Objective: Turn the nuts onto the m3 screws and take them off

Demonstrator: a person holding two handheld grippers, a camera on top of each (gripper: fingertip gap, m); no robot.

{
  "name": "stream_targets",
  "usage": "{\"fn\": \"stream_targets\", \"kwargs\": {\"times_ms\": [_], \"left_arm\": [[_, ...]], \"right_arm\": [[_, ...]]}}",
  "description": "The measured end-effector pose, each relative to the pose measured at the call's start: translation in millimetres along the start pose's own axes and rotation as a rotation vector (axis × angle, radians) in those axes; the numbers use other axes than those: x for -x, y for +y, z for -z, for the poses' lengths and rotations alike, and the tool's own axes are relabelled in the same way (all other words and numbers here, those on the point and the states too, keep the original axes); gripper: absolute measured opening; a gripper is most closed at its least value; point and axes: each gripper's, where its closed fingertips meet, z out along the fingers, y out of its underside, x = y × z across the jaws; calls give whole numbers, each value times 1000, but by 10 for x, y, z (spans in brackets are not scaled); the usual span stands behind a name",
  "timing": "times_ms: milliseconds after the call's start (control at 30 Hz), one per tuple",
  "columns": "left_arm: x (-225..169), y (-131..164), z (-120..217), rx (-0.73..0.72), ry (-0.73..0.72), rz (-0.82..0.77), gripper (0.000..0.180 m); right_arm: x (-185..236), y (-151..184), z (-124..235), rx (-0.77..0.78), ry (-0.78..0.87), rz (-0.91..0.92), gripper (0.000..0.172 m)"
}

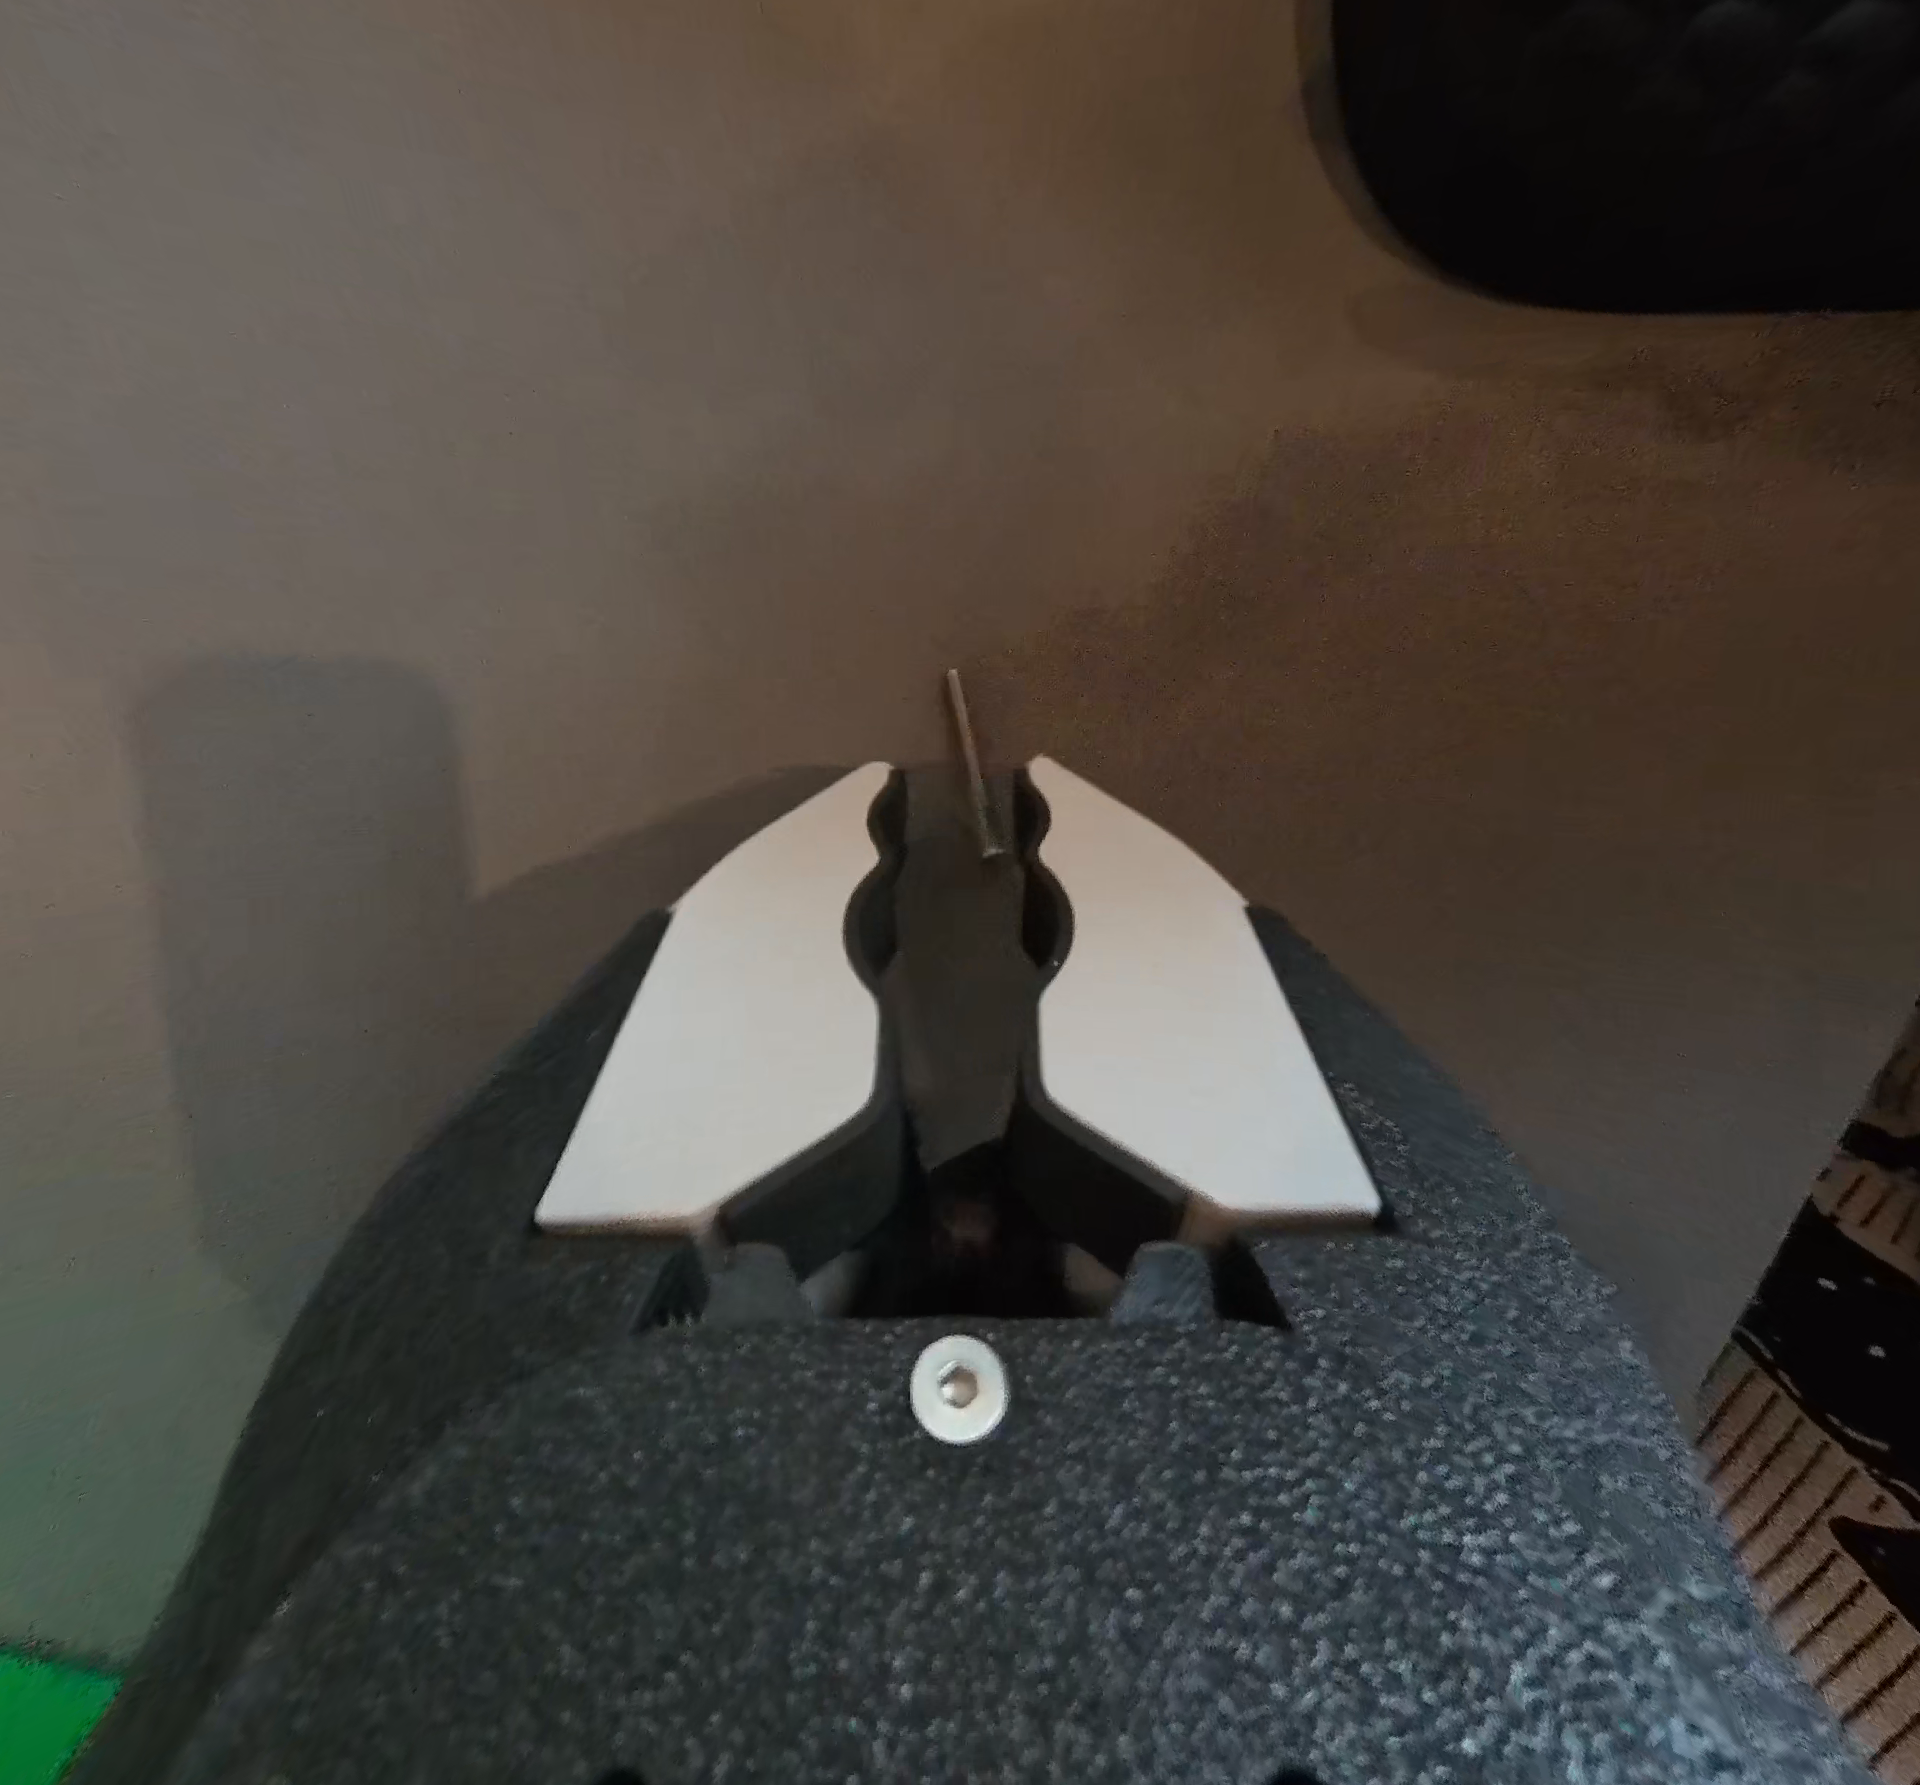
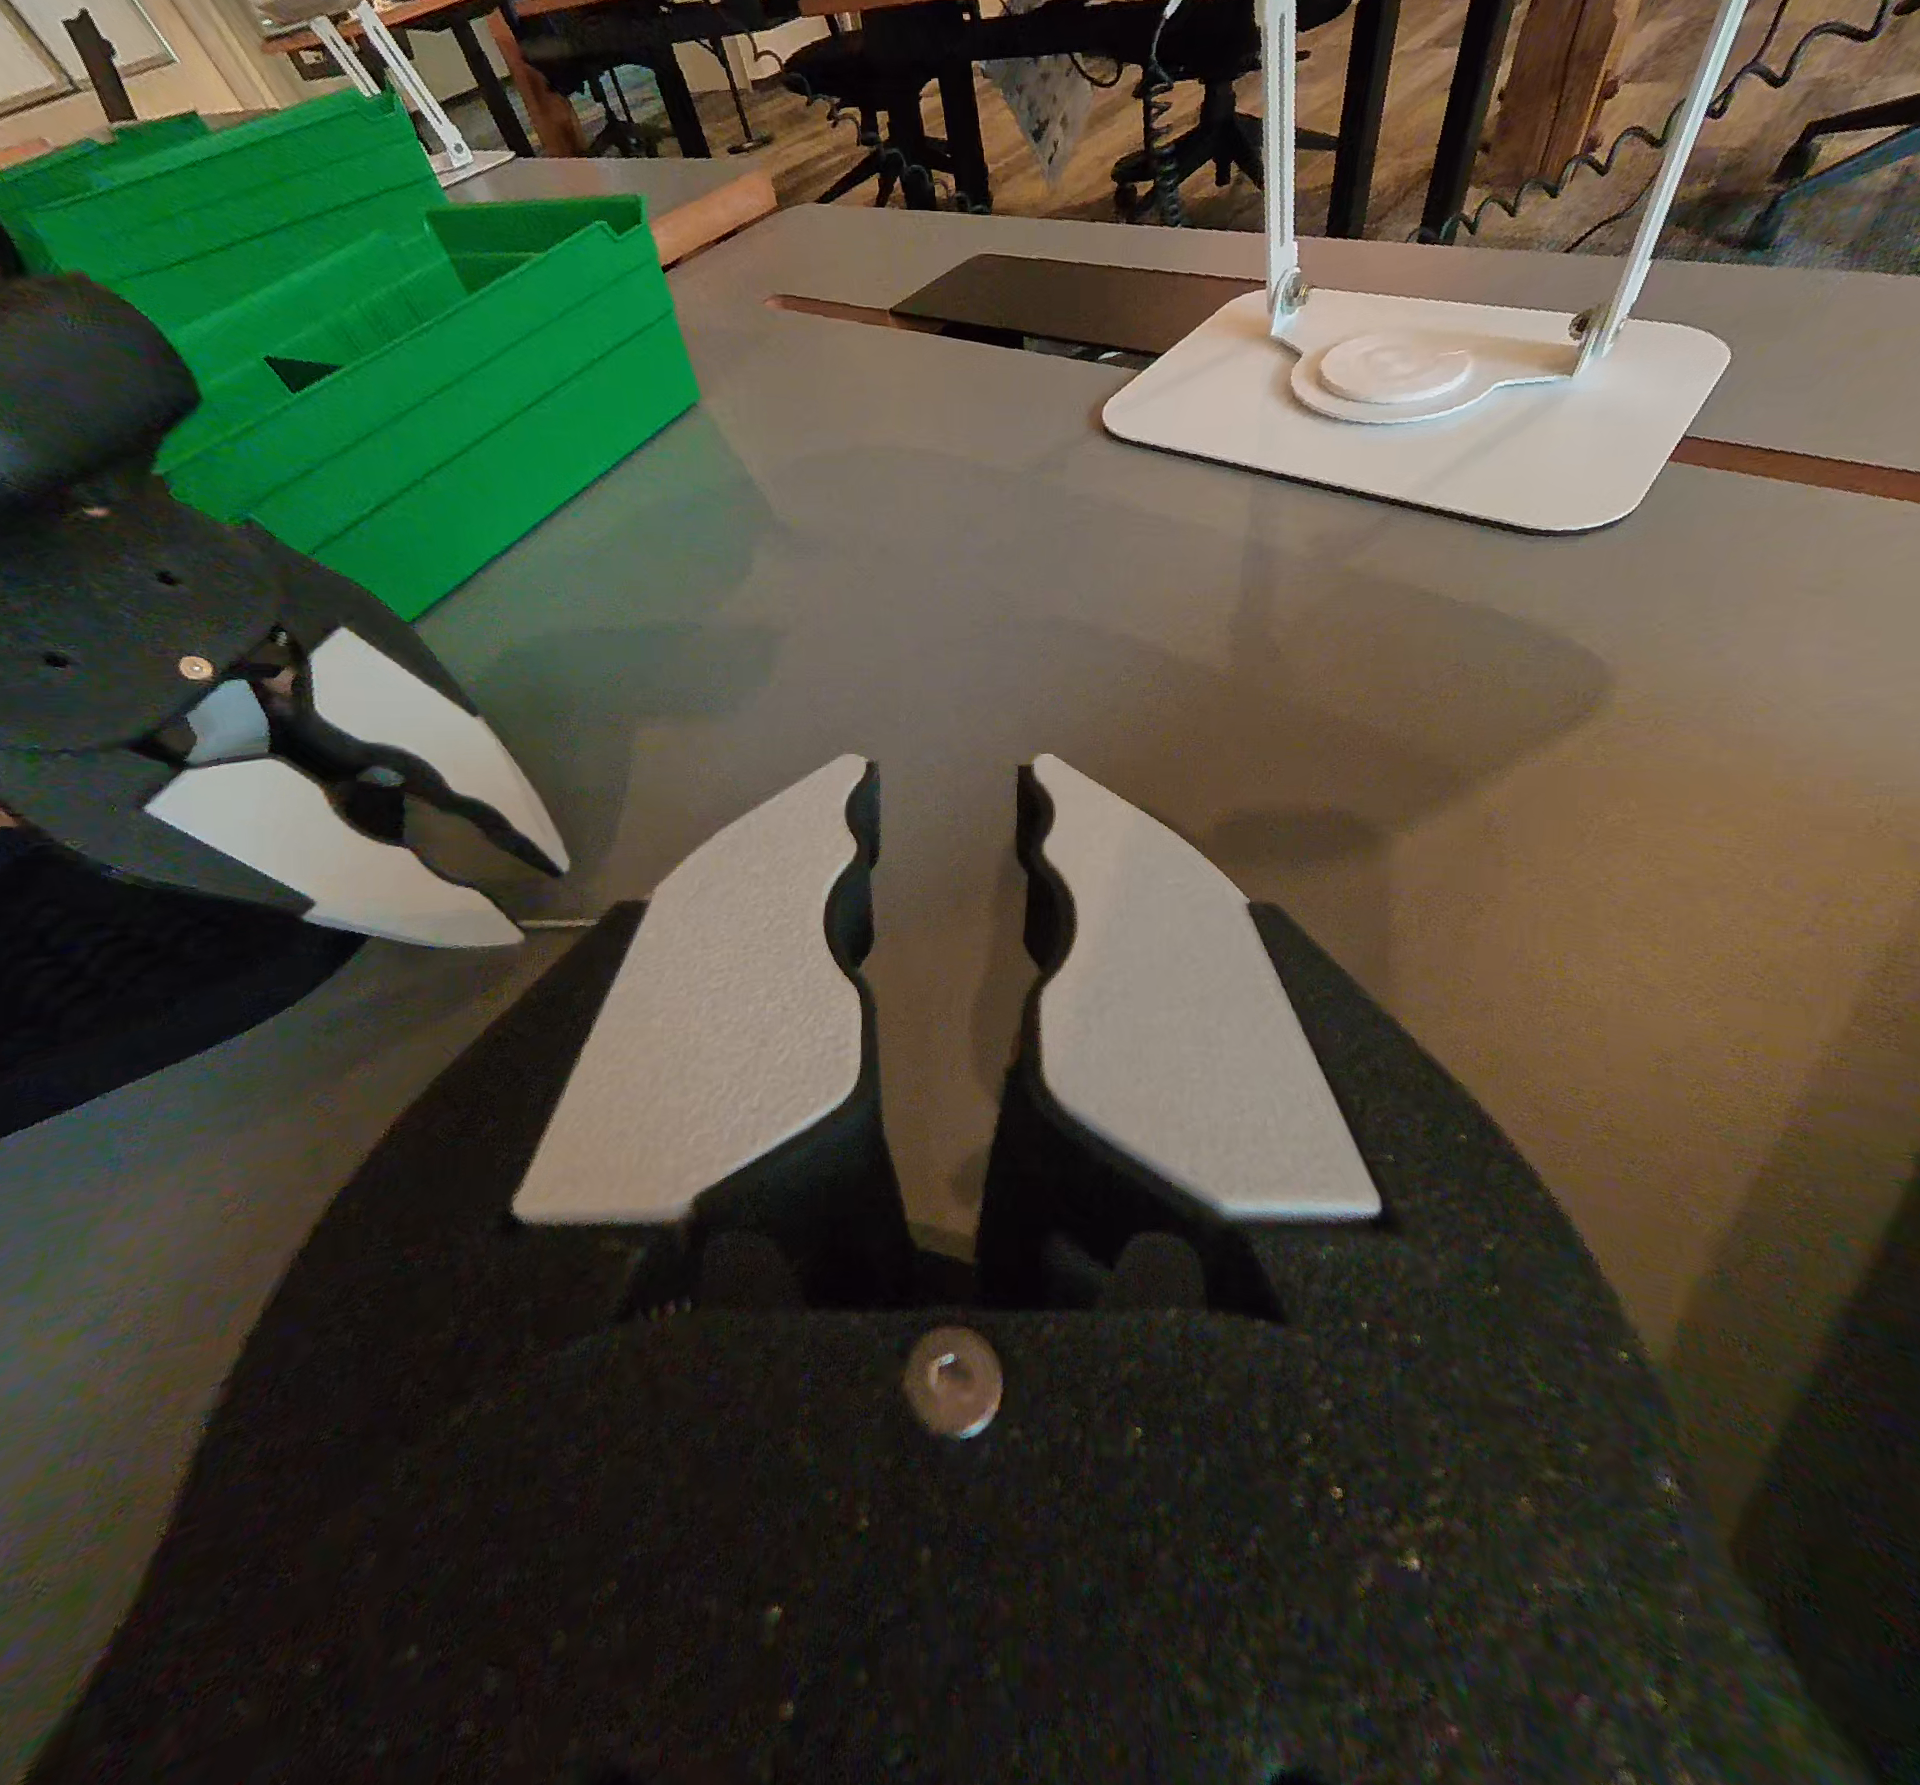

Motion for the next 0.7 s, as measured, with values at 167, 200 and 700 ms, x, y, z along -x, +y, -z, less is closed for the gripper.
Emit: {"fn": "stream_targets", "kwargs": {"times_ms": [167, 200, 700], "left_arm": [[27, -90, 307, -113, -36, 24, 30], [33, -111, 413, -143, -44, 27, 32], [1133, 947, 2419, -190, -291, 266, 29]], "right_arm": [[-10, 8, -3, 1, 1, -6, 24], [-14, 12, -6, 3, 1, -8, 24], [-4, 52, -40, 25, -3, -10, 24]]}}
